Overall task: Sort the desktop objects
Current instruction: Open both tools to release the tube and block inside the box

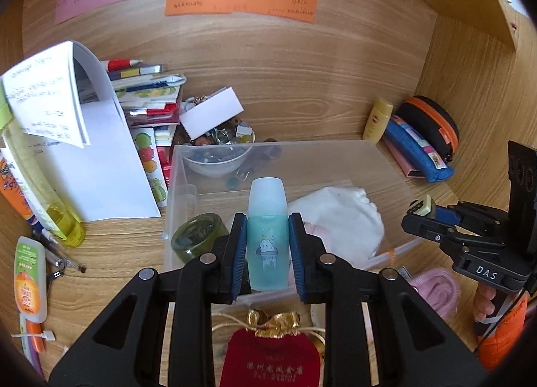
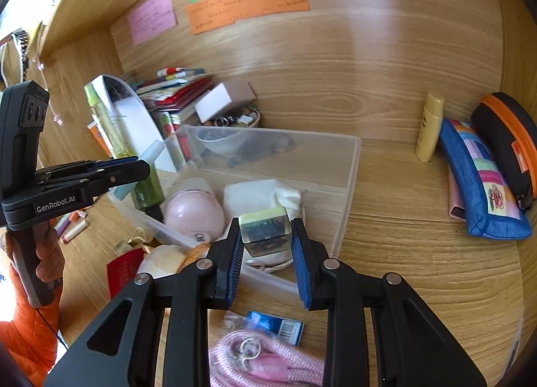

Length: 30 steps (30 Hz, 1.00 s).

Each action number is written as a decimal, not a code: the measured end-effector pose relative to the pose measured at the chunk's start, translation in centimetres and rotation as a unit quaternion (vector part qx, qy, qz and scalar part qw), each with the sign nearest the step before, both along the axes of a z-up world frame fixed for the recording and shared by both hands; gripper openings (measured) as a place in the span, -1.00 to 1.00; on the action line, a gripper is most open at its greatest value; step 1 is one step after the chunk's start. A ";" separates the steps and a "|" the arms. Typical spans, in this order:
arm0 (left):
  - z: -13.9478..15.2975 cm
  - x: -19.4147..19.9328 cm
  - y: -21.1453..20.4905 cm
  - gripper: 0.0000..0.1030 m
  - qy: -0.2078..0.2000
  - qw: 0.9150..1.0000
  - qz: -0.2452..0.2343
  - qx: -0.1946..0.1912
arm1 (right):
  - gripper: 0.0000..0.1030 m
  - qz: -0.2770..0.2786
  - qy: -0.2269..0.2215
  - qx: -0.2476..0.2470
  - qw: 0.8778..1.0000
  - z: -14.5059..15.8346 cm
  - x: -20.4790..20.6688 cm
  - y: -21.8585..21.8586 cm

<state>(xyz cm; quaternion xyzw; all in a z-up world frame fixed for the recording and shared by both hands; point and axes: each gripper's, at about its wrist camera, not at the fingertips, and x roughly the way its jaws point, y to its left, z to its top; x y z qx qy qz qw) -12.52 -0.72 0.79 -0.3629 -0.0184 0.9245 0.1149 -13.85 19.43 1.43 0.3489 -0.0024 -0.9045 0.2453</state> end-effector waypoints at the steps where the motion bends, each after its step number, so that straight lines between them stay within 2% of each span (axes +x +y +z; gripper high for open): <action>1: -0.2 -0.2 0.0 -0.53 -0.003 1.000 0.001 0.001 | -0.51 -0.001 -0.003 -0.001 1.000 -0.2 -0.2 0.1; 9: -1.4 -1.0 0.0 -0.53 -0.023 1.000 0.000 0.002 | -0.50 0.004 -0.012 0.002 1.000 -0.9 -0.8 -0.1; 16: -1.2 -0.7 0.3 -0.53 -0.017 1.000 -0.003 0.000 | -0.48 0.005 -0.007 0.009 1.000 -0.7 -0.4 -0.2; 23: -0.1 0.6 0.5 -0.53 -0.005 1.000 -0.009 0.004 | -0.18 0.002 0.008 0.010 1.000 0.1 0.6 -0.2; 25: 0.1 1.1 0.5 -0.49 -0.001 1.000 -0.008 0.002 | -0.16 0.003 0.015 0.012 1.000 0.5 1.3 -0.2; 27: 0.3 1.6 0.4 -0.32 0.002 1.000 -0.009 0.002 | -0.14 0.005 0.019 0.013 1.000 0.7 1.8 -0.4; 30: 0.3 2.6 0.2 -0.22 0.007 1.000 -0.008 -0.004 | -0.09 0.009 0.023 0.019 1.000 0.8 2.6 -0.5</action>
